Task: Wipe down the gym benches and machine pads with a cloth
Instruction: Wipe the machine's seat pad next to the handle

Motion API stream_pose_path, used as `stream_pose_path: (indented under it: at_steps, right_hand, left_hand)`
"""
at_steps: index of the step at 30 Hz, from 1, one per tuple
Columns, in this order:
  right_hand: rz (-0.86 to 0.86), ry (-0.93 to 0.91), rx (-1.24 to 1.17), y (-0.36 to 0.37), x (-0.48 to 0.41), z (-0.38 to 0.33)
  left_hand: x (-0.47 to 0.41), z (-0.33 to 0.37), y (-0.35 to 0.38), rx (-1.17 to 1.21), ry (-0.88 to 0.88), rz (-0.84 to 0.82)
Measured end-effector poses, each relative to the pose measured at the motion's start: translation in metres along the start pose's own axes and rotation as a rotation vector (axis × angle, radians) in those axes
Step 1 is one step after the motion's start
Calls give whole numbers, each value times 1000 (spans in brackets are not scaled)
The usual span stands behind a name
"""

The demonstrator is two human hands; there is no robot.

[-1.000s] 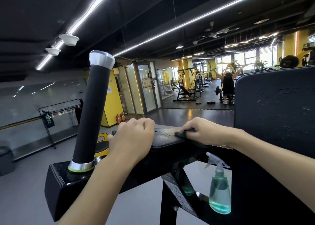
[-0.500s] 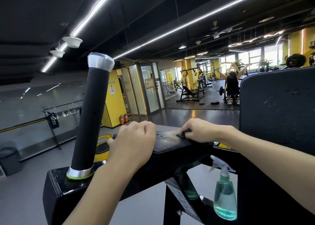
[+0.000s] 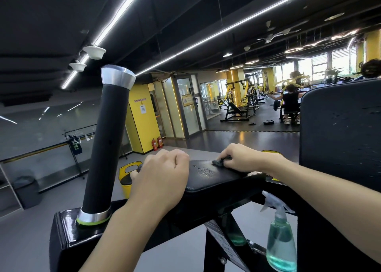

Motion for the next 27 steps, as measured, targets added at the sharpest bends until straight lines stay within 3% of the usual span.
stream_pose_path:
  at_steps: [3, 8, 13, 18, 23, 27]
  right_hand:
    - [2, 73, 54, 1, -10, 12]
    - [-20, -80, -97, 8, -10, -24]
    - [-21, 65, 17, 7, -26, 13]
    - [-31, -90, -63, 15, -29, -26]
    - [-45, 55, 12, 13, -38, 5]
    - [-104, -74, -126, 20, -32, -42]
  left_hand:
    - [0, -1, 0, -7, 7, 5]
    - [-1, -2, 0, -30, 12, 15]
    - [0, -1, 1, -47, 18, -4]
    - [0, 0, -1, -17, 14, 23]
    - [3, 3, -6, 18, 22, 4]
    - [7, -6, -15, 67, -81, -19]
Point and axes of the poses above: each hand's wrist, its own x-axis away from the middle knuckle, its own y-axis out of the palm, z = x × y, the point moved 10 cm from there along -x, towards the middle knuckle, and after that the axes turned 8 degrees about -x, right-handed, at the moved point
